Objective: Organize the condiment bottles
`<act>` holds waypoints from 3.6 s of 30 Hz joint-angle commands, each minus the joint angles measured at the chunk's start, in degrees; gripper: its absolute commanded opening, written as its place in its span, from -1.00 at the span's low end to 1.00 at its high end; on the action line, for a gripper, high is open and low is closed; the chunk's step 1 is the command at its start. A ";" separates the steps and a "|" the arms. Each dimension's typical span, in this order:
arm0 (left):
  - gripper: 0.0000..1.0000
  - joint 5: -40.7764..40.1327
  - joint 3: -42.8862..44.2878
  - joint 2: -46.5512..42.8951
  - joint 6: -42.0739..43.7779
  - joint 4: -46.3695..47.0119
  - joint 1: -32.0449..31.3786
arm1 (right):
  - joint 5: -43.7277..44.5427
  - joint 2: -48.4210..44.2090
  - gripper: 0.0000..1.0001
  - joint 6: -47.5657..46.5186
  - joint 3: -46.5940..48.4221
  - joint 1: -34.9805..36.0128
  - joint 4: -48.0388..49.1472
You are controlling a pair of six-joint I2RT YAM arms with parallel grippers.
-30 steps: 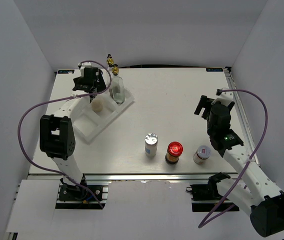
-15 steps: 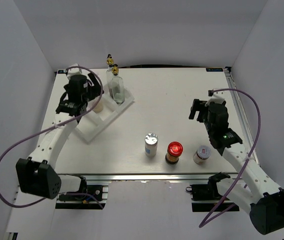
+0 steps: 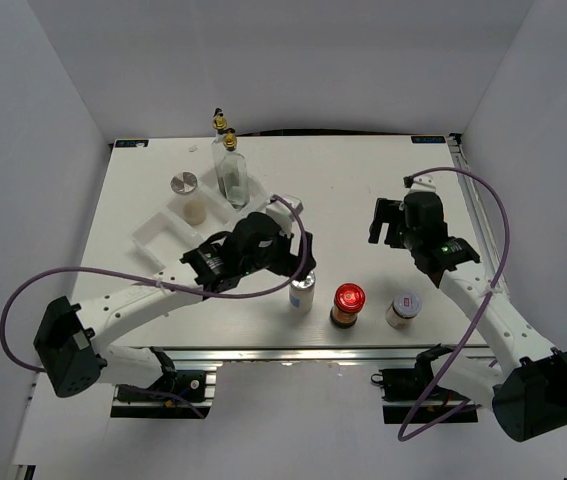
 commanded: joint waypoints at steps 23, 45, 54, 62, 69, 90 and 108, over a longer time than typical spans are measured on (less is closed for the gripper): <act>-0.52 -19.36 9.28 11.32 1.77 -9.07 -9.21 | -2.80 -4.21 0.79 -1.79 -1.44 -0.37 2.70; -0.70 -29.22 17.72 9.29 1.93 -5.74 25.59 | 1.69 -4.21 0.79 -2.85 -2.94 -0.28 4.11; -0.72 -20.97 16.76 13.95 0.44 -2.57 32.01 | 2.39 -3.25 0.79 -3.20 -3.11 -0.28 4.37; -0.60 -18.33 14.56 15.71 -0.87 -0.37 35.00 | 2.74 -2.46 0.79 -3.20 -3.03 -0.37 4.28; -0.29 -18.85 12.63 18.26 -3.16 0.69 35.97 | 2.66 -2.02 0.79 -3.20 -3.03 -0.37 4.55; 0.96 -18.85 16.49 13.17 -5.98 -7.48 36.06 | -0.95 -3.16 0.79 -3.11 -1.62 -0.37 2.00; 0.96 -4.26 11.05 2.44 5.98 0.68 13.13 | 2.02 -1.66 0.79 5.58 6.55 -0.19 -22.86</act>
